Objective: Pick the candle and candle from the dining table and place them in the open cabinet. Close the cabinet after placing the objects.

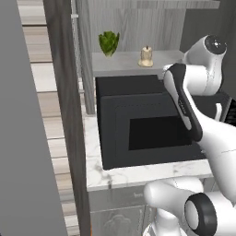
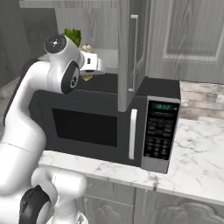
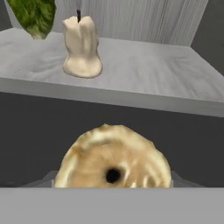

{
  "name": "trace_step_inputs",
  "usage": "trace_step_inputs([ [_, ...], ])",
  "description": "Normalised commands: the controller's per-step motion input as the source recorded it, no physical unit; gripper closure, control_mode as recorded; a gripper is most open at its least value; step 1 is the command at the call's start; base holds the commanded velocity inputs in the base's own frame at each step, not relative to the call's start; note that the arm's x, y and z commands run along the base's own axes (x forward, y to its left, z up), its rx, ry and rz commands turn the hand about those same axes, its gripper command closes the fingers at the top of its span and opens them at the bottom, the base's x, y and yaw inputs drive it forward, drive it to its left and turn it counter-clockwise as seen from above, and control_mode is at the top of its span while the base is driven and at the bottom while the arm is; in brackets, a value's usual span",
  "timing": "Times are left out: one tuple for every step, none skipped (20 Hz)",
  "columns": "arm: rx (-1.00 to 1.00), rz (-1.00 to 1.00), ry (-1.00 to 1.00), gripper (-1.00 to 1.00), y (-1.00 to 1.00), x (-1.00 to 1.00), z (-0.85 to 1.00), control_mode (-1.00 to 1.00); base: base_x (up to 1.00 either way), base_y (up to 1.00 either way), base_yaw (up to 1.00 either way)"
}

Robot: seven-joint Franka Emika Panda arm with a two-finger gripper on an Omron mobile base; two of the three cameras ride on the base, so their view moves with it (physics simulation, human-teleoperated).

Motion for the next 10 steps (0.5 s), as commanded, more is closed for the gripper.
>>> trace_step_inputs([
  [0.0, 0.0, 0.0, 1.0, -0.06, 0.33, 0.38, -1.0, 0.0, 0.0, 0.0],
  [0.0, 0.0, 0.0, 1.0, 0.0, 0.29, 0.19, -1.0, 0.0, 0.0, 0.0],
  [0.0, 0.0, 0.0, 1.0, 0.0, 0.28, 0.12, -1.0, 0.0, 0.0, 0.0],
  [0.0, 0.0, 0.0, 1.0, 0.0, 0.27, 0.04, -1.0, 0.0, 0.0, 0.0],
  [0.0, 0.0, 0.0, 1.0, 0.0, 0.29, 0.0, -1.0, 0.0, 0.0, 0.0],
  [0.0, 0.0, 0.0, 1.0, 0.0, 0.28, 0.0, -1.0, 0.0, 0.0, 0.0],
  [0.0, 0.0, 0.0, 1.0, 0.0, 0.26, 0.0, -1.0, 0.0, 0.0, 0.0],
  [0.0, 0.0, 0.0, 1.0, 0.0, 0.24, 0.0, -1.0, 0.0, 0.0, 0.0],
  [0.0, 0.0, 0.0, 1.0, 0.0, 0.25, 0.0, -1.0, 0.0, 0.0, 0.0],
  [0.0, 0.0, 0.0, 1.0, -0.08, 0.21, 0.0, -1.0, 0.0, 0.0, 0.0],
])
